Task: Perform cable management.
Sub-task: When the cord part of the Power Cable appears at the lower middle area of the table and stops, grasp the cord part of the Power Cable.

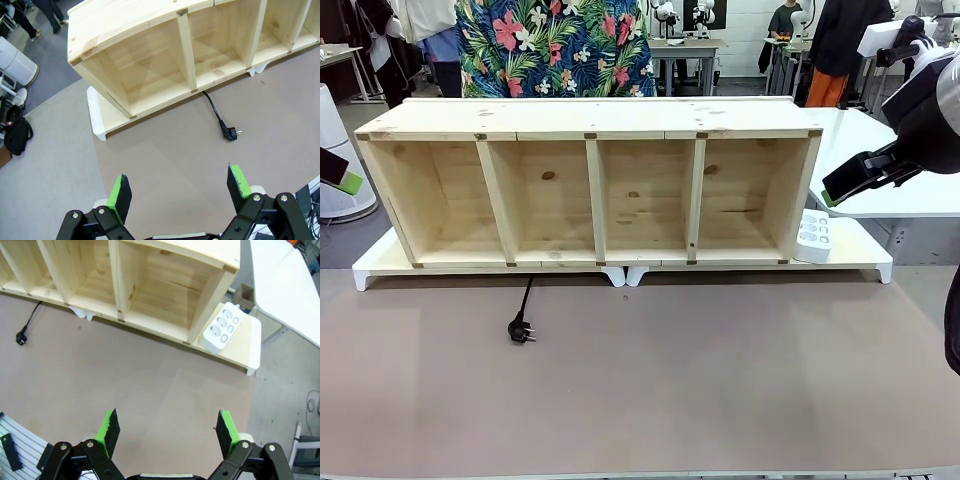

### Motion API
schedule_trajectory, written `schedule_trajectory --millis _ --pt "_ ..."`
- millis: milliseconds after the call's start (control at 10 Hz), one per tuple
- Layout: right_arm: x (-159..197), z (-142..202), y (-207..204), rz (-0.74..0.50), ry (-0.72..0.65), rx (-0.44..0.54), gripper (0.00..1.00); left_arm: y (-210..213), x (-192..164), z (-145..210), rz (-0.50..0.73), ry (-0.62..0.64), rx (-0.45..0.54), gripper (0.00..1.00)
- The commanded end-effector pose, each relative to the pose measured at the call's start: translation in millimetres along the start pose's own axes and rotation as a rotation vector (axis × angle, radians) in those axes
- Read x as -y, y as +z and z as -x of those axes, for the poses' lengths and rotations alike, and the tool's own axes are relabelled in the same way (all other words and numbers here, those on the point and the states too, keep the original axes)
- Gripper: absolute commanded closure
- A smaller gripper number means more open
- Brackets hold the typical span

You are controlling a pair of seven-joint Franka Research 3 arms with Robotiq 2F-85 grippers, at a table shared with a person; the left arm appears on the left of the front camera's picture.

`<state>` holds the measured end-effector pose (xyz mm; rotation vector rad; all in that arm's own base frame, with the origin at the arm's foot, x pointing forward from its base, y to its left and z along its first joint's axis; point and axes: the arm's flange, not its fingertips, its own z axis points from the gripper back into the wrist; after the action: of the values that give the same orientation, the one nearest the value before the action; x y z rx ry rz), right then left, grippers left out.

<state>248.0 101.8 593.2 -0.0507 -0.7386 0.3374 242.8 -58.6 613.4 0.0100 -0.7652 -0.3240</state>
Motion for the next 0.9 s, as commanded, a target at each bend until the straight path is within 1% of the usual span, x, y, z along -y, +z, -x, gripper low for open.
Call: schedule_trajectory --millis 0,800 --pt "0.2 -0.1 0.0 0.0 -0.002 0.0 0.0 -0.2 -0.8 -1.1 0.0 0.004 0.007 0.0" --pt "0.2 -0.1 0.0 0.0 -0.002 0.0 0.0 -0.2 -0.8 -1.1 0.0 0.004 0.007 0.0"
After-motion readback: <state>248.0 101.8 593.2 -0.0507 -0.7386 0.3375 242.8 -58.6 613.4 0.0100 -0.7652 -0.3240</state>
